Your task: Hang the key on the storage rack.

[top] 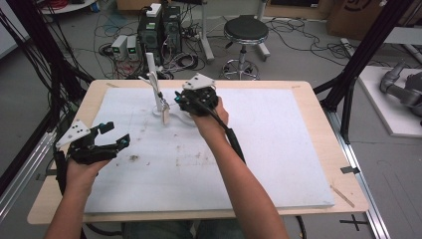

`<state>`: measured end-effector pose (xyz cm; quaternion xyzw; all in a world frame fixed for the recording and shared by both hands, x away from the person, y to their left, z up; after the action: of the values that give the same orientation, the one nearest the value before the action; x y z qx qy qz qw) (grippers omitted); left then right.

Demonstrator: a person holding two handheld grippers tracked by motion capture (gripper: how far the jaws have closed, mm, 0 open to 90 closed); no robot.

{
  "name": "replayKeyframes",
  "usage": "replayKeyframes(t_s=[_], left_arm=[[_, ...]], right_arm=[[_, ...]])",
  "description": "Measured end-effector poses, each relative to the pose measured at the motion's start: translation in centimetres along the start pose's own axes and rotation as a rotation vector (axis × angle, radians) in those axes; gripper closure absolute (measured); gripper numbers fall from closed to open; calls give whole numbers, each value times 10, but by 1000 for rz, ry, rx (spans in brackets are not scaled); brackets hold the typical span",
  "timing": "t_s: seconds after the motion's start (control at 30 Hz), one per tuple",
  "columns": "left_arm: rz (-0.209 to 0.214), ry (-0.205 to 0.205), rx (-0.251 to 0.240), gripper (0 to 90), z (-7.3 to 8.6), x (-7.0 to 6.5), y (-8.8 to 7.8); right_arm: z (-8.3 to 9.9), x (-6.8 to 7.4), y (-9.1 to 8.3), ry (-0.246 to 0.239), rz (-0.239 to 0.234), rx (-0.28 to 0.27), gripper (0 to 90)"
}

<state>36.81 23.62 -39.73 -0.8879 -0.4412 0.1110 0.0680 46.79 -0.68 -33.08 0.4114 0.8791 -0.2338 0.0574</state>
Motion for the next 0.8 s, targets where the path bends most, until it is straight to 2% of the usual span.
replayKeyframes(t_s=[0.03, 0.1, 0.17, 0.2, 0.27, 0.4, 0.57, 0.73, 0.8], left_arm=[[-1, -2, -3, 195, 0, 0, 0], [-5, 2, -3, 195, -1, 0, 0], [-5, 0, 0, 195, 0, 0, 1], [-4, 1, 2, 195, 0, -1, 1], [-2, 7, 8, 195, 1, -2, 2], [0, 9, 11, 195, 1, -5, 4], [-6, 14, 23, 195, 3, -5, 6], [-6, 19, 19, 195, 2, -6, 6], [-4, 16, 19, 195, 2, -6, 6]], right_arm=[[3, -4, -8, 10, -2, -17, 487], [12, -13, -21, 27, 7, 13, 458], [23, -26, -40, 41, 31, -23, 456], [29, -32, -48, 57, 40, -10, 444], [39, -43, -64, 79, 57, -32, 434], [63, -61, -93, 127, 97, -41, 381], [94, -73, -121, 169, 128, -49, 344], [120, -84, -138, 207, 153, -35, 312], [128, -86, -144, 209, 159, -31, 305]])
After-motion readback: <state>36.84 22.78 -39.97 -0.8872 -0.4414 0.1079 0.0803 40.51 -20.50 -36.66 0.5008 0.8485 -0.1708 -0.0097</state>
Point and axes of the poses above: each handheld gripper's, and its own axes: y roughly forward along the jaws, z roughly out of its underside, x roughly to its left, the point moved 8 cm from there along y, roughly forward along the jaws, and after that the axes turned 3 degrees about -y, right-handed, at the moved point
